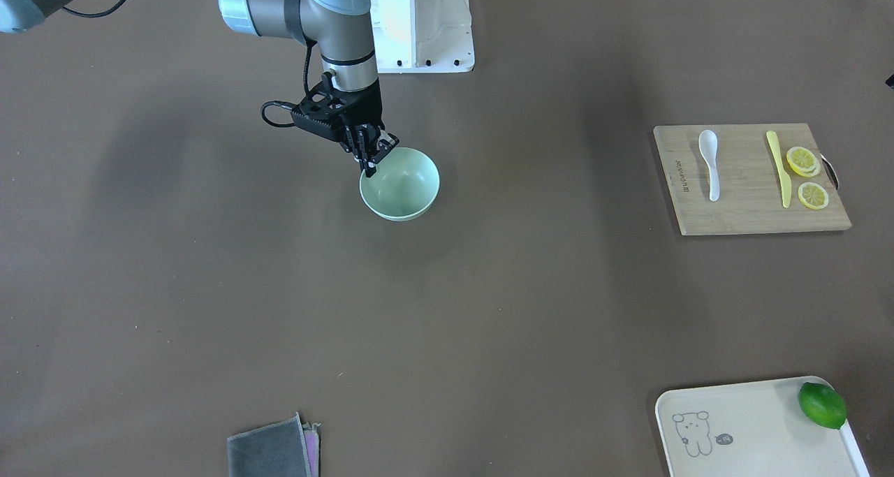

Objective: Place spoon in bowl
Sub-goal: 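Carry the green bowl with the right gripper toward the table center and set it down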

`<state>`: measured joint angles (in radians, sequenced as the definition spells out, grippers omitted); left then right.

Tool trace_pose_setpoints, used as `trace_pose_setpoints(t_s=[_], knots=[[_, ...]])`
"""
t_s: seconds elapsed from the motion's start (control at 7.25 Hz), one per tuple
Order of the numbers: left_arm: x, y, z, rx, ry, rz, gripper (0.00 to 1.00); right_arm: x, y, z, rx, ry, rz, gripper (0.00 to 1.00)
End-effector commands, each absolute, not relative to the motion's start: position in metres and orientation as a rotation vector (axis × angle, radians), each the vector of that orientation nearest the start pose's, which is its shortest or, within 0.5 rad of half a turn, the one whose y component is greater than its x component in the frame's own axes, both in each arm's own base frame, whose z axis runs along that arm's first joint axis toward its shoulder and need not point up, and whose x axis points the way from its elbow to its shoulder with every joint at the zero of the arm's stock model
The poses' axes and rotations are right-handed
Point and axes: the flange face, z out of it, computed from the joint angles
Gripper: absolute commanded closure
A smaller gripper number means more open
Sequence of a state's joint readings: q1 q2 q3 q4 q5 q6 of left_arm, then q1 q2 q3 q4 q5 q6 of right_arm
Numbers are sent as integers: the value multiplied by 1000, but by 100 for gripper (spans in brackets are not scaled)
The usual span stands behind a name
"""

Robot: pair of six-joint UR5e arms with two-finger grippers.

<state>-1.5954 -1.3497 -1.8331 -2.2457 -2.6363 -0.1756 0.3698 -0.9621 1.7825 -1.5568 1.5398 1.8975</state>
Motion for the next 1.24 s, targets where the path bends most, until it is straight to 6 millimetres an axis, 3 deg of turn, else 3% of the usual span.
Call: trace_pose_setpoints(t_s=[0.0, 0.14, 0.28, 0.41, 0.55, 0.69, 0.83, 1.1], knots=[[-55, -404, 532, 561, 1060, 207, 2, -581, -367, 199, 48, -827, 671, 100], [-54, -405, 532, 562, 1060, 209, 2, -583, -367, 197, 48, -827, 671, 100], [-54, -405, 532, 562, 1061, 212, 2, -589, -370, 193, 55, -824, 674, 74], [-53, -404, 532, 560, 1061, 212, 2, -598, -374, 193, 89, -812, 687, 37], [-52, -404, 533, 557, 1062, 213, 2, -600, -374, 192, 128, -813, 695, 26], [-52, -404, 532, 557, 1062, 214, 2, -598, -374, 191, 138, -815, 688, 0], [-52, -404, 533, 538, 1071, 185, 2, -580, -381, 176, 166, -848, 679, 0], [-20, -404, 522, 440, 1148, 87, 2, -498, -415, 157, 194, -821, 585, 0]])
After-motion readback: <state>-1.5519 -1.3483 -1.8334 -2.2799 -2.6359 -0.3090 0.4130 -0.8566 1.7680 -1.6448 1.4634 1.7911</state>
